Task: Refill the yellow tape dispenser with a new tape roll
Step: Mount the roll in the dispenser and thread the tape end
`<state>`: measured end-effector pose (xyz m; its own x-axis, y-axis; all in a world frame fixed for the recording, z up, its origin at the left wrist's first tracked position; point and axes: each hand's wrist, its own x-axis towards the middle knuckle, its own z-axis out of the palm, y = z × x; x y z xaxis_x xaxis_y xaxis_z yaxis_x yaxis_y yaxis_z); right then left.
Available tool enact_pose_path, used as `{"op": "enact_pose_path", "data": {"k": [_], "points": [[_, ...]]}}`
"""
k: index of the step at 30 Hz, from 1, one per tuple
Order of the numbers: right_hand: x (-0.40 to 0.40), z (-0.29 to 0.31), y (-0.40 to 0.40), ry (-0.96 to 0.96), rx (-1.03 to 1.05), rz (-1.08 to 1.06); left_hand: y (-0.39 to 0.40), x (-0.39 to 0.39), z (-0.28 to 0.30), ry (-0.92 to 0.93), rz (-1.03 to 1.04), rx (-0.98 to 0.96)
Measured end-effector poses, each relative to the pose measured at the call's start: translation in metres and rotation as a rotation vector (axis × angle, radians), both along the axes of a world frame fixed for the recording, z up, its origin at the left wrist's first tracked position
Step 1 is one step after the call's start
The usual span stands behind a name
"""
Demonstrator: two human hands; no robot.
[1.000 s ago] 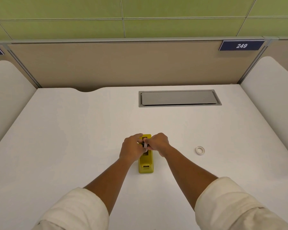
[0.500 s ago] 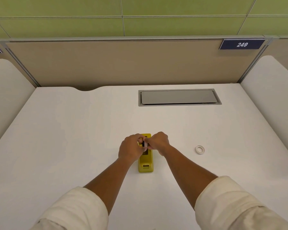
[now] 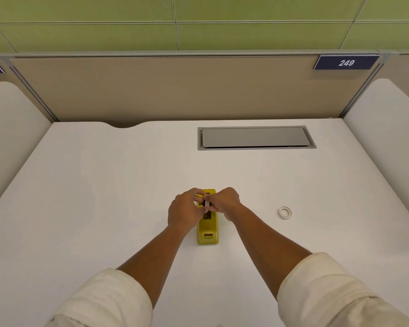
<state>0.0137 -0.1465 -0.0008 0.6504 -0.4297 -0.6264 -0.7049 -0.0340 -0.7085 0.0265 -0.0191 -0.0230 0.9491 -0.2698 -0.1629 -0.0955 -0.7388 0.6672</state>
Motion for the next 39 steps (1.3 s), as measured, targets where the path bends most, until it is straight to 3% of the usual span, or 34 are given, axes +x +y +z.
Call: {"op": "enact_pose_path", "data": {"k": [8,21,31,39], "points": [[0.002,-0.007,0.001,-0.008,-0.003,-0.016,0.002,0.000,-0.005,0.013,0.018,-0.034],[-0.001,-0.013,-0.003,-0.026,-0.145,0.065,-0.001,0.003,-0.011,0.026,-0.038,0.073],[-0.010,-0.012,-0.009,-0.138,-0.181,0.253,0.001,0.003,-0.012,0.011,-0.129,0.166],[-0.016,-0.013,-0.017,-0.229,-0.309,0.564,-0.003,0.001,-0.007,-0.005,-0.193,0.260]]}}
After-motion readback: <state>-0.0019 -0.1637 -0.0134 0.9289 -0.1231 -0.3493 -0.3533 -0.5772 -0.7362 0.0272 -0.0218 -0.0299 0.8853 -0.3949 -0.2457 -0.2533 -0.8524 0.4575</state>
